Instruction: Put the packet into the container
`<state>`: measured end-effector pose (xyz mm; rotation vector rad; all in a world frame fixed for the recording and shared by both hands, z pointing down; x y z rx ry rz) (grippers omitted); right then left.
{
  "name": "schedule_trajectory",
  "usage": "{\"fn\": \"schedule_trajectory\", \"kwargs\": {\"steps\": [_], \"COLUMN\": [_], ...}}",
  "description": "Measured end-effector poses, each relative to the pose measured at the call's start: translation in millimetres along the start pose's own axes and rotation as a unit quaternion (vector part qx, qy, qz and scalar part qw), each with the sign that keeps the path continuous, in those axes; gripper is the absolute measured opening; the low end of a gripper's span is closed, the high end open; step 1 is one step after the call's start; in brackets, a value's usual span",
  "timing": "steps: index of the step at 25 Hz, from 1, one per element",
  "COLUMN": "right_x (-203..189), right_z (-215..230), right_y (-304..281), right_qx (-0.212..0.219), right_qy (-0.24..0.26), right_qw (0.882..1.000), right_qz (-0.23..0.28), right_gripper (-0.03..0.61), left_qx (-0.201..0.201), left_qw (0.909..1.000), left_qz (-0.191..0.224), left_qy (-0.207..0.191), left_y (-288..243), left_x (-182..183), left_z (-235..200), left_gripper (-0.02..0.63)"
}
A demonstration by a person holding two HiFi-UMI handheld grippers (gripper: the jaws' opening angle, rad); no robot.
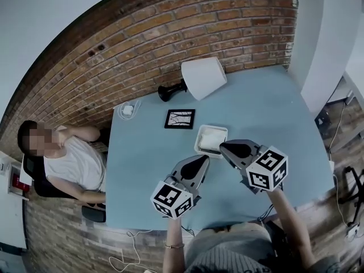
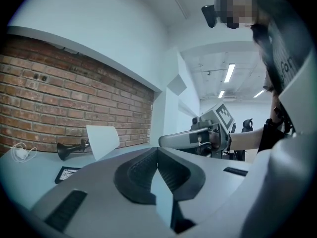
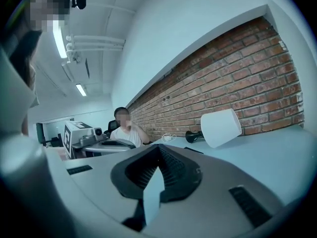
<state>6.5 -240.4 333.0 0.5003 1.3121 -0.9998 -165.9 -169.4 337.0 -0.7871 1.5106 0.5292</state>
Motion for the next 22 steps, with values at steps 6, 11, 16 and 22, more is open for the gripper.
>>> {"fn": "schedule_trajectory", "kwargs": {"steps": [6,11,16,22], "right_x": [-1,-3,-2,0], "right_z": [-8,-9,-11,-10], "right_y": [6,12,18,23], "right_qx": [0.005,0.010,0.012,0.011], "right_qy": [0.000,-0.006,0.001,0.009], "right_qw": [1.000,1.000,0.999,0.999], "right_qz": [0.018,0.029,0.036,0.040], "right_gripper": [0.012,0.012,0.012,0.012], "left_qx": [-0.005,-0.007,-0.008,-0.014], "left_qw": [0.9999,0.9999,0.9998,0.9997], "left_qz": [0.001,0.001,0.004,0.002], "left_qy": [-0.008,-0.011,-0.015,-0.020], "left_y": [-3,-4,-5,-8], "left_x": [8,9,12,14], "left_z": [5,9,13,18], "left_gripper": [0.009,0.009,0.009,0.009]}}
Point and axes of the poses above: the fingertips, and each gripper's own axes: y backward along the fingers, z to its right, x out of its top, the point moved 9 cm from there along y, backward along the fingers, and after that the axes turned 10 degrees about -x, right-handed, at the moved point
